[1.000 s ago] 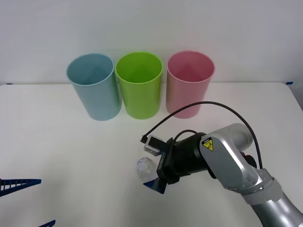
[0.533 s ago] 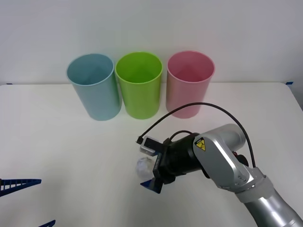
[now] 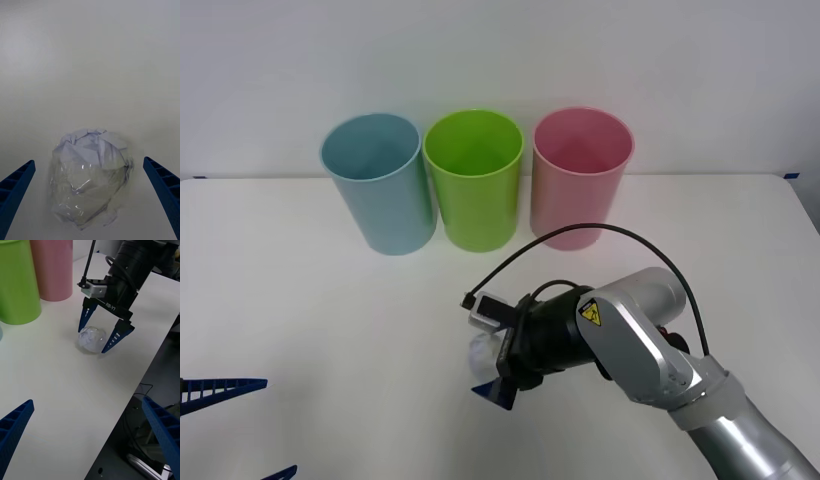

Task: Put cans in the blue bin and PET bottles in the pink bin and trash in the green bin.

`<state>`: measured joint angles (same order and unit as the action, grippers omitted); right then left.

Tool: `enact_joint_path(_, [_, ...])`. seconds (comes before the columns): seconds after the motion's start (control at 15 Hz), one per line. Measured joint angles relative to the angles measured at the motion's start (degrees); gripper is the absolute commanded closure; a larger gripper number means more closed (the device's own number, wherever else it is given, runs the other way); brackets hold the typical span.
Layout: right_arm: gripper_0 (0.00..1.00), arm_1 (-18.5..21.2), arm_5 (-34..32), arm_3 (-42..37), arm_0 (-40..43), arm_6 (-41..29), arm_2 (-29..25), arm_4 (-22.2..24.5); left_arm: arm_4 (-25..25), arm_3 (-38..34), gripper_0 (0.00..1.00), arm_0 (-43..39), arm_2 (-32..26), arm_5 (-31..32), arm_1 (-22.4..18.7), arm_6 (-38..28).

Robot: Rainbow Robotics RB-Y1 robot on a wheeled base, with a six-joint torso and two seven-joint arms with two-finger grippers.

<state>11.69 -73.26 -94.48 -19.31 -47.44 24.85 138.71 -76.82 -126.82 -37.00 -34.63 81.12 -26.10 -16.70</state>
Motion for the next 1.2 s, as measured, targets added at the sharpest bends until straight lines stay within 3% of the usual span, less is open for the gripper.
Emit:
enact_joint_path(0.87, [0.0, 0.0, 2.2, 1.0, 0.0, 0.2, 1.4, 1.5, 0.0, 0.0, 0.0, 0.0, 0.0, 0.0, 0.0, 0.0])
enact_joint_path(0.93, [0.31, 0.0, 2.1, 1.0, 0.0, 0.2, 1.4, 1.5, 0.0, 0.0, 0.0, 0.0, 0.0, 0.0, 0.0, 0.0])
enact_joint_path(1.0, [0.78, 0.0, 2.2, 0.9, 0.0, 0.3, 1.5, 1.5, 0.0, 0.0, 0.0, 0.0, 0.0, 0.0, 0.0, 0.0])
enact_joint_path(1.07, [0.89, 0.0, 2.2, 0.9, 0.0, 0.5, 1.5, 1.6, 0.0, 0.0, 0.0, 0.0, 0.0, 0.0, 0.0, 0.0])
enact_joint_path(1.2, [1.0, 0.0, 2.2, 1.0, 0.0, 0.6, 1.9, 1.9, 0.0, 0.0, 0.0, 0.0, 0.0, 0.0, 0.0, 0.0])
